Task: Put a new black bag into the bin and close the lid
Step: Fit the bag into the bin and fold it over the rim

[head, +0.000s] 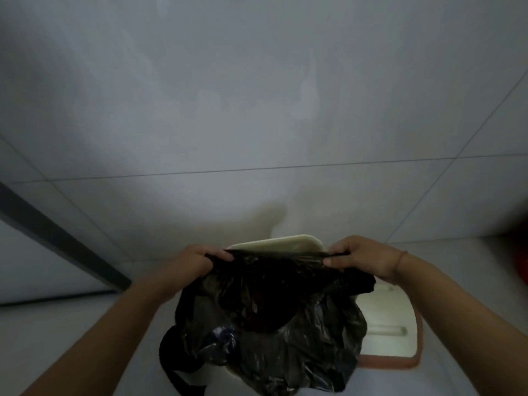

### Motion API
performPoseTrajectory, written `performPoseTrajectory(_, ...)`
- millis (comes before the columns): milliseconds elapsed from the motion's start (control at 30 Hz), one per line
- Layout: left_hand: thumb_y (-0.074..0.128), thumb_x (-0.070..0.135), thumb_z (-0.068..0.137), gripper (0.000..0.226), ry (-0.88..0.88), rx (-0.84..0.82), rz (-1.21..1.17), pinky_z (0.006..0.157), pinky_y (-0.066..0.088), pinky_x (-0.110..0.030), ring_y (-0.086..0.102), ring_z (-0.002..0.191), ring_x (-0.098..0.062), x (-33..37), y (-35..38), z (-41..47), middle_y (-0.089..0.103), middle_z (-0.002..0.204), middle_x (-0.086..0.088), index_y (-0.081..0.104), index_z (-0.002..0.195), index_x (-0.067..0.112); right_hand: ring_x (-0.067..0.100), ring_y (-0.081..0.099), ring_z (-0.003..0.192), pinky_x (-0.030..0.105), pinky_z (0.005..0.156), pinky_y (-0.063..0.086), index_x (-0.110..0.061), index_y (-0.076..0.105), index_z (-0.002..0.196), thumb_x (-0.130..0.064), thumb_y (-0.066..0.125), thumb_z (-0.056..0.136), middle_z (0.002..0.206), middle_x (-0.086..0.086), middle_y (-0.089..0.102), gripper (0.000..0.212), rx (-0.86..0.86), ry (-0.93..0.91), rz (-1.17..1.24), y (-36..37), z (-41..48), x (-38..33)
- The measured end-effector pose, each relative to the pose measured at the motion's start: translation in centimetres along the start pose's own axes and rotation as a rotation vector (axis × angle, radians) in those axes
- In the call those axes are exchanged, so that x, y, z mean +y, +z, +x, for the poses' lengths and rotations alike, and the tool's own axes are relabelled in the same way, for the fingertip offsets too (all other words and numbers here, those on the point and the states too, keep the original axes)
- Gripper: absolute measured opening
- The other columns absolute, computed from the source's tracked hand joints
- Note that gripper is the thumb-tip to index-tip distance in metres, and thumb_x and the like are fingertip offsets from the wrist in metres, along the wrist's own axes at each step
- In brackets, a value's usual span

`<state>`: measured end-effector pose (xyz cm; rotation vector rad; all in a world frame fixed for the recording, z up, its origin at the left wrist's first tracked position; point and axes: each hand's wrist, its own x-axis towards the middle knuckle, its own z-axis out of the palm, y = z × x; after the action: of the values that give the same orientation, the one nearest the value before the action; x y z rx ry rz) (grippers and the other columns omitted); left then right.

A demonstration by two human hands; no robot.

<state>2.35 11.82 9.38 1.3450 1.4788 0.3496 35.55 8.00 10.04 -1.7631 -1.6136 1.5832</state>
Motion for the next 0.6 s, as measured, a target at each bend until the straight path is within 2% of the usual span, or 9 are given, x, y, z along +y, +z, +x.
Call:
performPoseTrajectory(67,0.048,0.003,0.08,0.04,0.004,0.005,0.02,0.067,0.052,-0.023,0.066,0.08,-0.023,-0.6,-0.1,-0.2,0.073,0.09,-0.01,0.079,0.069,0.027,0.023,0.059,0.065,0.027,0.06,0.044,-0.007,0.068,0.079,-0.021,0.06,0.088,0.071,0.012,0.065,0.019,0.087,0.036,0.306,0.1,0.5,0.8)
performPoseTrajectory(133,0.06,0.016,0.084,0.019,0.096,0.169,0.138,0.072,0.046,-0.015,0.064,0.088,-0.017,-0.7,0.5,0.3,0.073,0.095,-0.002,0.078,0.083,0.023,0.019,0.062,0.061,0.021,0.055,0.047,-0.01,0.067,0.08,-0.017,0.053,0.091,0.072,0.008,0.067,0.019,0.251,0.054,0.504,0.9,1.9,1.2)
performPoseTrajectory(200,0.058,0.008,0.086,0.025,0.168,0.286,0.192,0.077,0.044,-0.015,0.062,0.098,-0.016,-0.7,1.5,1.1,0.069,0.107,-0.001,0.074,0.104,0.015,0.02,0.063,0.07,0.019,0.06,0.049,-0.009,0.067,0.084,-0.014,0.051,0.092,0.08,0.011,0.068,0.019,0.453,0.063,0.393,1.6,4.0,1.4)
performPoseTrajectory(267,0.053,0.002,0.086,0.037,0.139,0.305,0.194,0.09,0.044,-0.024,0.06,0.11,-0.022,-0.8,2.4,2.1,0.065,0.122,-0.007,0.066,0.119,0.012,0.025,0.061,0.088,0.026,0.077,0.044,-0.001,0.069,0.094,-0.014,0.054,0.091,0.095,0.018,0.068,0.02,0.609,0.072,0.176,2.1,5.8,2.1)
performPoseTrajectory(300,0.051,0.002,0.086,0.041,0.1,0.3,0.196,0.094,0.044,-0.028,0.058,0.114,-0.025,-1.2,2.7,2.7,0.063,0.126,-0.009,0.063,0.124,0.013,0.026,0.061,0.091,0.027,0.08,0.042,0.002,0.069,0.097,-0.015,0.056,0.09,0.1,0.021,0.069,0.023,0.658,0.08,0.129,2.3,6.5,2.4)
performPoseTrajectory(400,0.043,-0.002,0.088,0.043,-0.032,0.251,0.077,0.097,0.045,-0.036,0.056,0.116,-0.032,-2.5,3.3,4.3,0.06,0.13,-0.017,0.06,0.126,0.007,0.022,0.06,0.089,0.024,0.077,0.039,0.005,0.07,0.098,-0.015,0.06,0.088,0.101,0.023,0.07,0.025,0.683,0.121,0.161,2.3,7.4,3.3)
performPoseTrajectory(500,0.046,-0.01,0.089,0.035,-0.217,0.168,-0.244,0.087,0.047,-0.04,0.061,0.102,-0.038,-4.5,4.3,4.4,0.062,0.118,-0.031,0.058,0.122,-0.008,0.023,0.062,0.092,0.02,0.071,0.04,0.005,0.07,0.099,-0.014,0.062,0.087,0.096,0.02,0.069,0.024,0.616,0.192,0.147,3.0,7.4,4.8)
performPoseTrajectory(567,0.048,-0.007,0.091,0.031,-0.298,0.129,-0.372,0.074,0.047,-0.037,0.061,0.083,-0.033,-6.7,4.9,3.3,0.067,0.098,-0.025,0.058,0.12,-0.006,0.019,0.059,0.082,0.014,0.058,0.046,0.009,0.069,0.099,-0.007,0.063,0.084,0.094,0.02,0.068,0.023,0.598,0.237,0.242,3.7,6.8,6.1)
performPoseTrajectory(600,0.047,-0.002,0.092,0.03,-0.312,0.07,-0.408,0.073,0.048,-0.035,0.062,0.083,-0.031,-7.6,5.2,2.5,0.068,0.096,-0.02,0.061,0.119,0.002,0.019,0.059,0.074,0.012,0.05,0.047,0.011,0.067,0.099,-0.003,0.063,0.083,0.089,0.018,0.067,0.022,0.57,0.266,0.327,4.1,6.2,6.6)
